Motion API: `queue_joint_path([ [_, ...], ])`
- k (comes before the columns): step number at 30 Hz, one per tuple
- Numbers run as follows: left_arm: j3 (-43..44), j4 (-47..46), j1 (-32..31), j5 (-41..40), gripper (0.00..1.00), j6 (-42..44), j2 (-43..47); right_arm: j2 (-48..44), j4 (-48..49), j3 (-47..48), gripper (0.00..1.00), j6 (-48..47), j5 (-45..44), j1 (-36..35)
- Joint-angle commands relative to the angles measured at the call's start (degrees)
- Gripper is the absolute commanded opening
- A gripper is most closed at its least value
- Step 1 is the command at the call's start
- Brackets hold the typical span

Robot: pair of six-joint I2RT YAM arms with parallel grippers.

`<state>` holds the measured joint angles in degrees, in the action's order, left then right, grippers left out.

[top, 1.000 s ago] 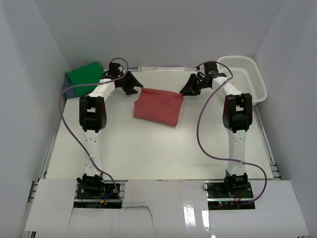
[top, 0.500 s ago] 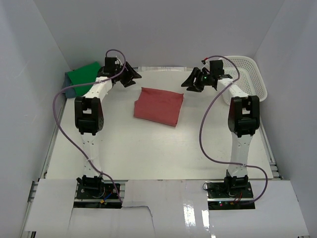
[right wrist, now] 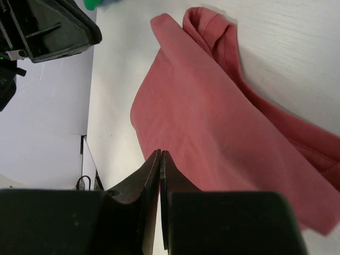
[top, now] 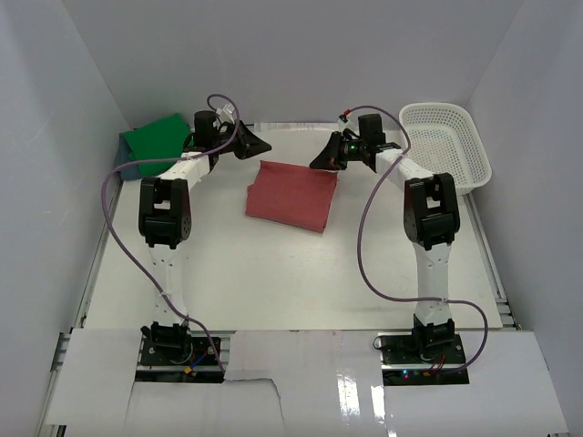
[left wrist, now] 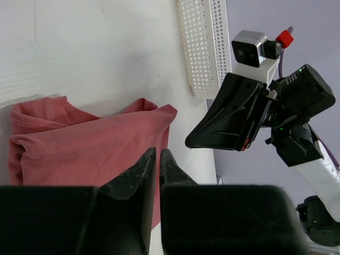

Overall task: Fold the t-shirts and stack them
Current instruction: Smooth out wrinkles on the folded tshirt

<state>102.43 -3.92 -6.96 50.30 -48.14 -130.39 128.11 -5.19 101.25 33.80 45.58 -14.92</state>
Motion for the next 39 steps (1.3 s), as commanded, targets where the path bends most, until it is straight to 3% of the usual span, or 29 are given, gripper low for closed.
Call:
queue_joint_path([
  [1, 4.86, -2.67, -1.30, 5.86, 0.20, -0.82, -2.32, 3.45, 3.60, 3.33, 0.08, 2.75, 2.93, -0.02],
  [2, 5.93, -2.15, -1.39, 6.90, 0.26, -0.99, -4.50, 4.50, 4.13, 3.69, 0.08, 3.28, 3.02, -0.11],
  [7, 8.66, -1.09, -2.00, 7.79, 0.35, -1.43, -9.35, 7.49, 8.35, 3.08, 0.08, 6.18, 4.25, -0.20],
  [17, 14.71, 0.67, -2.88, 6.04, 0.37, 1.03, -17.35, 14.97, 8.79, 7.82, 0.08, 6.10, 2.15, 0.68],
  [21, 18.68, 4.87, -3.06, 1.23, 0.37, 5.49, -20.25, 16.73, 8.71, 8.09, 0.08, 5.49, 0.13, 1.20],
  [25, 19.47, 8.92, -3.76, -5.98, 0.40, 9.81, -19.99, 17.17, 7.92, 7.47, 0.08, 4.43, -1.72, 1.47],
  [31, 19.39, 12.53, -4.02, -10.40, 0.40, 12.54, -18.33, 16.21, 7.04, 8.08, 0.08, 3.73, -2.16, 1.56],
  [39, 19.12, 14.64, -4.02, -13.12, 0.42, 12.19, -6.04, 13.23, 5.28, 16.96, 0.12, 6.62, -0.32, 1.65],
])
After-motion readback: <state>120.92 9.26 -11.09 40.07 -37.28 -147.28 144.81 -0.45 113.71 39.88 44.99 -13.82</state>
